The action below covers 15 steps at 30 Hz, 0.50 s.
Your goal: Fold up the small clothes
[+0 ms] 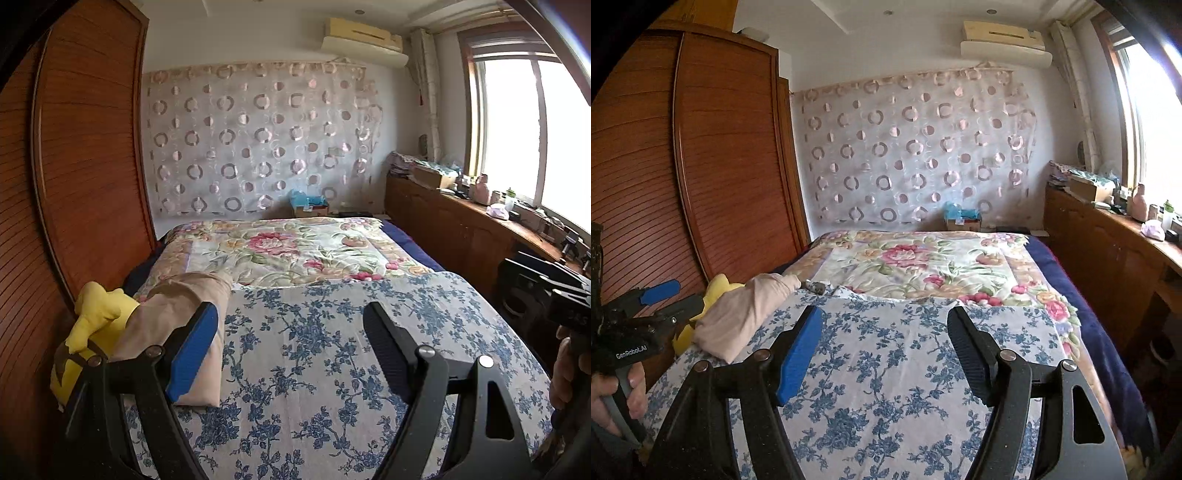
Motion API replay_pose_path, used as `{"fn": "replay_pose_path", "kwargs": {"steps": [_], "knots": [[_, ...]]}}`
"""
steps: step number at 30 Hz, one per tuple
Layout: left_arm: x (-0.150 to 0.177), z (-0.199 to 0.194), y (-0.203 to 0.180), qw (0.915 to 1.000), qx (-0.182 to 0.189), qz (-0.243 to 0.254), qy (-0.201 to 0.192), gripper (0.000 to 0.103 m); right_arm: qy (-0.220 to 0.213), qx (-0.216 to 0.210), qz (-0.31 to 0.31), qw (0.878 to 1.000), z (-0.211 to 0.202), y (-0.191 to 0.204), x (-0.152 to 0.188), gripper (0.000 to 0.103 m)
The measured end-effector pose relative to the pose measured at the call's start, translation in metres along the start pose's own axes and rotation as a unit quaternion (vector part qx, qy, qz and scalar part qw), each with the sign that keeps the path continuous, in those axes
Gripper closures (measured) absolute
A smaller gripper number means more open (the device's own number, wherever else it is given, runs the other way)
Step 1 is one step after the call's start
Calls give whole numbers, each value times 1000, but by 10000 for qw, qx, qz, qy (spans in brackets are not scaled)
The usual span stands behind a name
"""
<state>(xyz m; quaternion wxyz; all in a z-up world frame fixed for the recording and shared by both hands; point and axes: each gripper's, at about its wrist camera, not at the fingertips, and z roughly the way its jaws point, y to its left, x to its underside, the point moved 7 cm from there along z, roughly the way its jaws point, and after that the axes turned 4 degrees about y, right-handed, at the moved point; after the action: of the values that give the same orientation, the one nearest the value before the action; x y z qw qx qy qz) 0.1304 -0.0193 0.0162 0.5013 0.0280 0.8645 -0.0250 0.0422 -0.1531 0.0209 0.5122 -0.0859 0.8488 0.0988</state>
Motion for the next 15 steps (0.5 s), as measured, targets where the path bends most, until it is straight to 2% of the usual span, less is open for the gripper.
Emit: {"fn": "replay_pose_path", "kwargs": {"steps": [15], "knots": [[2,0,0,10000,-6,-31,-4,21,-16,46,53,10000,-2,-13,-4,31]]}}
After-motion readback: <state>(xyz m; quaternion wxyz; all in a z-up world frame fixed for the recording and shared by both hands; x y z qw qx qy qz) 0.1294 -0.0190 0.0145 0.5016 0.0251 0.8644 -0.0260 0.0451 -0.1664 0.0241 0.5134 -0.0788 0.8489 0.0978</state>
